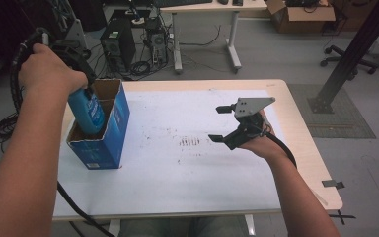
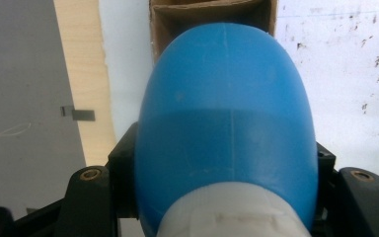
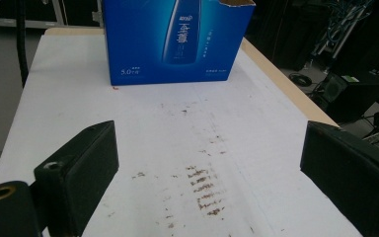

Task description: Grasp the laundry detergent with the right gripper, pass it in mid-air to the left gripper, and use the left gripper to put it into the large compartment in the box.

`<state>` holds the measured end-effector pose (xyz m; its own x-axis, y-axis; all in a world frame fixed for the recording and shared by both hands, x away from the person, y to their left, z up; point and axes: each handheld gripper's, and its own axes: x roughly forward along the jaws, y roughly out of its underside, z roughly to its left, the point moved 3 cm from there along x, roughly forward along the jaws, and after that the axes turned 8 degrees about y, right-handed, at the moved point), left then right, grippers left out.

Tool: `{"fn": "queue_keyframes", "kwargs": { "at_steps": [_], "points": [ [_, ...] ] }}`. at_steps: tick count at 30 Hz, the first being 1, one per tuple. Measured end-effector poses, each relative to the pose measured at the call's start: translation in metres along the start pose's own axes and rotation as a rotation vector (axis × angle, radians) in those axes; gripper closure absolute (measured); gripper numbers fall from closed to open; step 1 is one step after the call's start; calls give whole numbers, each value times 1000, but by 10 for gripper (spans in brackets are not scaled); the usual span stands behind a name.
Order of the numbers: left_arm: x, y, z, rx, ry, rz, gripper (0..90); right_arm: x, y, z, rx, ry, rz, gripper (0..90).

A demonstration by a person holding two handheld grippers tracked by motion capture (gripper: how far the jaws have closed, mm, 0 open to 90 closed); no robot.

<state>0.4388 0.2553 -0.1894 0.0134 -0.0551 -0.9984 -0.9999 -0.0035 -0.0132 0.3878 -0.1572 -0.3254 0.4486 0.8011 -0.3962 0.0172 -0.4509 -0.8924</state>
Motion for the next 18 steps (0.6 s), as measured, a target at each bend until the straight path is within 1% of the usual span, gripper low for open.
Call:
{"fn": "queue_keyframes", "kwargs": {
  "at_steps": [9,10,15,18],
  "points": [
    [21,2,4,-8,-7,8,388,0,1,0,1,1,0,78],
    [23,2,5,-2,-10,8,388,0,1,0,-2,1,-3,79],
    [31,2,6,-6,2,2,388,2,1,1,1,-1,-5,80],
    [35,2,6,2,-9,2,388,2,0,2,2,-3,-2,80]
  ]
}}
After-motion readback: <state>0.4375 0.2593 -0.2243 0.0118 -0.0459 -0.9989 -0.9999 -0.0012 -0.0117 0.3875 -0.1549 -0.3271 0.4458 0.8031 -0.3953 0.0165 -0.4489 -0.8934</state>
